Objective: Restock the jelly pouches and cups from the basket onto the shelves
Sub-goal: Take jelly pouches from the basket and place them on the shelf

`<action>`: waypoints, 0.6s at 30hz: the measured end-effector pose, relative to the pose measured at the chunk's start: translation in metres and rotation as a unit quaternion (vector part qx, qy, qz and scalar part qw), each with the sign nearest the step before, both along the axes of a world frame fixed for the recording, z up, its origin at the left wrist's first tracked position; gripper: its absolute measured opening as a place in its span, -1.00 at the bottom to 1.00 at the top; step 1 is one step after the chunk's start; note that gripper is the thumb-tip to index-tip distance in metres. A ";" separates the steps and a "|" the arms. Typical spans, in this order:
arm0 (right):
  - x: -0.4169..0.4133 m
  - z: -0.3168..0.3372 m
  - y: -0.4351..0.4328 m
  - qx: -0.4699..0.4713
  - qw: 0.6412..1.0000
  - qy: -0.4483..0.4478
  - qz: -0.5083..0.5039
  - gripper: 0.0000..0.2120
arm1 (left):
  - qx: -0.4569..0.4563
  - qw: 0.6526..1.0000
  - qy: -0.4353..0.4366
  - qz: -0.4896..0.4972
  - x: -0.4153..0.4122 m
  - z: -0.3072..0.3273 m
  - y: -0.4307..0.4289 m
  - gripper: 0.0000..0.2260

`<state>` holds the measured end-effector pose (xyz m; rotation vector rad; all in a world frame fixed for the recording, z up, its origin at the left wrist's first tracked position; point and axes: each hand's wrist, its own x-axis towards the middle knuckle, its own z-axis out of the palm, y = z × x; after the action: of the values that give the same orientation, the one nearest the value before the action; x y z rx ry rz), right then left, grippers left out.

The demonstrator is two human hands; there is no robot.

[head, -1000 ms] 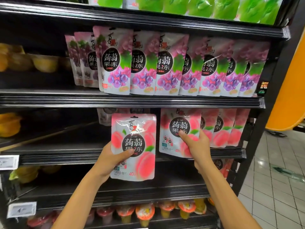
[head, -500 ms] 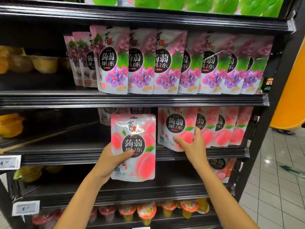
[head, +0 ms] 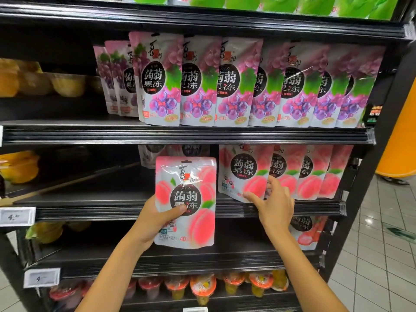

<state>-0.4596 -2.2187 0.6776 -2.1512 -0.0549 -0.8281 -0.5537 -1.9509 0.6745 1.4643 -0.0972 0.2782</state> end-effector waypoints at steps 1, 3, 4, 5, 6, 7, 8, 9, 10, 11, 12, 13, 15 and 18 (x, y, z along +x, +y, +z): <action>0.001 0.000 0.001 -0.011 1.000 0.001 -0.013 -0.31 | -0.001 1.000 -0.001 -0.001 -0.001 0.001 0.000 -0.57; 0.001 -0.001 0.004 -0.027 0.999 -0.014 -0.038 -0.32 | -0.004 1.000 -0.002 -0.005 -0.001 0.003 0.001 -0.60; 0.001 -0.002 0.005 -0.034 0.998 -0.025 -0.049 -0.32 | -0.006 1.000 -0.002 -0.006 -0.001 0.004 0.001 -0.61; 0.001 -0.003 0.005 -0.040 0.997 -0.034 -0.056 -0.32 | -0.007 1.000 -0.002 -0.006 -0.001 0.004 0.001 -0.60; 0.001 -0.003 0.005 -0.043 0.997 -0.034 -0.060 -0.30 | -0.007 1.000 -0.002 -0.006 0.000 0.005 0.001 -0.58; 0.000 -0.002 0.005 -0.039 0.997 -0.032 -0.060 -0.27 | -0.006 1.000 -0.002 -0.005 0.001 0.006 0.000 -0.55; -0.001 -0.002 0.005 -0.027 0.997 -0.031 -0.059 -0.25 | -0.004 1.000 -0.001 -0.004 0.002 0.006 0.000 -0.52; -0.004 -0.001 0.006 -0.009 0.997 -0.039 -0.059 -0.25 | -0.003 1.000 0.000 -0.003 0.002 0.007 -0.001 -0.50; -0.008 0.000 0.008 0.012 0.996 -0.060 -0.058 -0.27 | -0.001 1.000 0.001 -0.003 0.003 0.007 -0.002 -0.48; -0.014 0.001 0.011 0.030 0.994 -0.096 -0.049 -0.32 | 0.001 1.000 0.003 -0.003 0.004 0.008 -0.003 -0.47; -0.021 0.002 0.014 0.047 0.990 -0.133 -0.023 -0.43 | 0.004 1.000 0.003 -0.002 0.005 0.008 -0.004 -0.47; -0.029 0.004 0.017 0.066 0.986 -0.153 0.027 -0.56 | 0.007 1.000 0.003 -0.002 0.007 0.009 -0.005 -0.46; -0.046 0.010 0.027 0.112 0.974 -0.082 0.180 -0.77 | 0.008 1.000 0.004 -0.005 0.011 0.010 -0.008 -0.46; -0.062 0.012 0.044 0.134 0.912 0.114 0.371 -0.83 | 0.020 1.000 0.000 -0.016 0.017 0.013 -0.014 -0.50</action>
<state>-0.5211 -2.1751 0.6893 -1.7377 -0.5674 -0.1259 -0.5370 -1.9653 0.6879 1.5012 -0.1278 0.2516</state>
